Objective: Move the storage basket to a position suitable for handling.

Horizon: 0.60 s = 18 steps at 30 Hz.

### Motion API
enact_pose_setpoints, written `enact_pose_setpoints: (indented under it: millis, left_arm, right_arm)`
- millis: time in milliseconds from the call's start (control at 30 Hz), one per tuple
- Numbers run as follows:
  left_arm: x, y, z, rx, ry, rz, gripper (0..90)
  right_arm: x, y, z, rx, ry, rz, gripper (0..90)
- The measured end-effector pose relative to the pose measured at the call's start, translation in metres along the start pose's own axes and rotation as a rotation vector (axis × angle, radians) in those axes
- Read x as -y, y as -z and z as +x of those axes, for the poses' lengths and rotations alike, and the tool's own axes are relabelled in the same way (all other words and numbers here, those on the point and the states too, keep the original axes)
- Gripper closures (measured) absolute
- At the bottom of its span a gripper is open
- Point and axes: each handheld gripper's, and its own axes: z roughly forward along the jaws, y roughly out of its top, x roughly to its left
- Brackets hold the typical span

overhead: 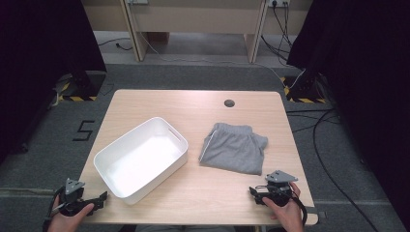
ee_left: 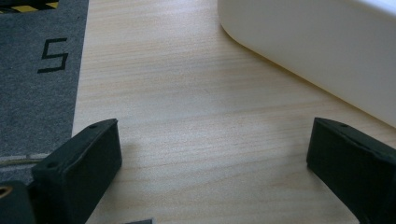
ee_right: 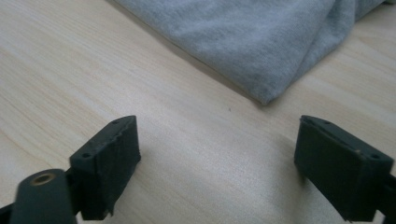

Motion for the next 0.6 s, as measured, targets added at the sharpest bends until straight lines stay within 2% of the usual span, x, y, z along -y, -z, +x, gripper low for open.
enact_pose_setpoints:
  millis: [100,133,233,333,500,533,567,600]
  left_arm:
    - [0.0,0.0,0.0,0.0,0.0,-0.001,2.3]
    - [0.0,0.0,0.0,-0.001,0.001,-0.001,2.3]
    - [0.0,0.0,0.0,-0.002,0.0,0.005,2.3]
    - [0.0,0.0,0.0,-0.001,0.0,0.0,2.3]
    - [0.0,0.0,0.0,-0.001,0.0,0.001,2.3]
    - [0.0,0.0,0.0,-0.001,0.001,0.001,2.3]
    - [0.0,0.0,0.0,-0.001,0.001,0.001,2.3]
    - [0.0,0.0,0.0,-0.001,0.001,0.0,2.3]
  right_arm:
    - [0.0,0.0,-0.001,-0.004,-0.004,-0.011,16.1]
    - [-0.002,0.0,-0.002,0.012,-0.007,-0.038,15.9]
    - [-0.004,0.002,-0.002,0.015,-0.028,-0.054,15.8]
    - [-0.016,0.005,-0.004,0.015,-0.028,-0.111,16.0]
    - [-0.029,0.002,-0.001,0.015,-0.003,-0.112,16.0]
    - [-0.037,-0.001,0.0,0.019,0.006,-0.109,16.1]
    - [-0.037,-0.001,0.0,0.019,0.006,-0.109,16.1]
    - [-0.046,-0.003,0.001,0.023,0.027,-0.115,16.2]
